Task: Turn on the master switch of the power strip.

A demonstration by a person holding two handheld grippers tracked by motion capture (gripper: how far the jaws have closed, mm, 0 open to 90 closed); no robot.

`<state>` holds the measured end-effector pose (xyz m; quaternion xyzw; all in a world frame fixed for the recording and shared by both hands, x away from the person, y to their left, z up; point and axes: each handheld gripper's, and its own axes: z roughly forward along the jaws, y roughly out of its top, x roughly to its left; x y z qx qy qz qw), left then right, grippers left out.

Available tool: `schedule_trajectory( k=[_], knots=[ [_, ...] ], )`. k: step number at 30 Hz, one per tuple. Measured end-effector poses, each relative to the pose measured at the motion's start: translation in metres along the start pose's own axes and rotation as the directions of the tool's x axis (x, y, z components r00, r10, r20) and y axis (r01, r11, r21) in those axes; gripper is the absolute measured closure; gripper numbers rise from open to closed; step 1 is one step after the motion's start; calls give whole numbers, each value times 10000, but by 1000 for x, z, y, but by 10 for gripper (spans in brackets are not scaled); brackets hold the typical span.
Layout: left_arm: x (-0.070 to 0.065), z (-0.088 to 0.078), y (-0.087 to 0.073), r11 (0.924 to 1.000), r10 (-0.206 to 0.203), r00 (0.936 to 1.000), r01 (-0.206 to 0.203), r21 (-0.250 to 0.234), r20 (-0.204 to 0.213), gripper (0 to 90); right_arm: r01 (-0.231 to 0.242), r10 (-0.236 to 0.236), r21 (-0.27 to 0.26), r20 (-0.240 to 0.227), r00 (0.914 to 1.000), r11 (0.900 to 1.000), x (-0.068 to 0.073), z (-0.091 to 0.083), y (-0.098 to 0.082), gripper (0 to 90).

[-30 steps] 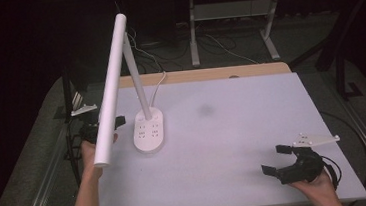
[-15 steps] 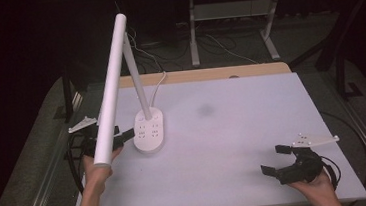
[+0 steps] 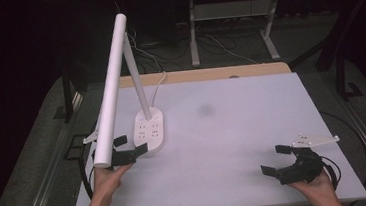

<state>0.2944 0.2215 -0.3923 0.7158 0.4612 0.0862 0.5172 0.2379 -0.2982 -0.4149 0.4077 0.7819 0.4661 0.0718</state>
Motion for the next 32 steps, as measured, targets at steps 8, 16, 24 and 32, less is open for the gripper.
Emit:
schedule_trajectory(
  k=[8,16,24,32],
  knots=[
    [-12,3,-17,9981,529,9975,-543,282,466,0,-2,2,17,-23,10000,10000,1,0,0,3],
    [-23,7,-32,9942,970,9920,-1003,376,813,0,56,-56,56,-48,10000,10000,1,1,0,3],
    [-32,15,-44,9873,1413,9808,-1495,529,1344,0,56,-54,113,-133,9999,9999,2,1,-1,3],
    [-38,17,-49,9813,1529,9748,-1692,915,1622,0,61,-57,174,-214,9998,9998,4,2,-3,3]
  ],
)
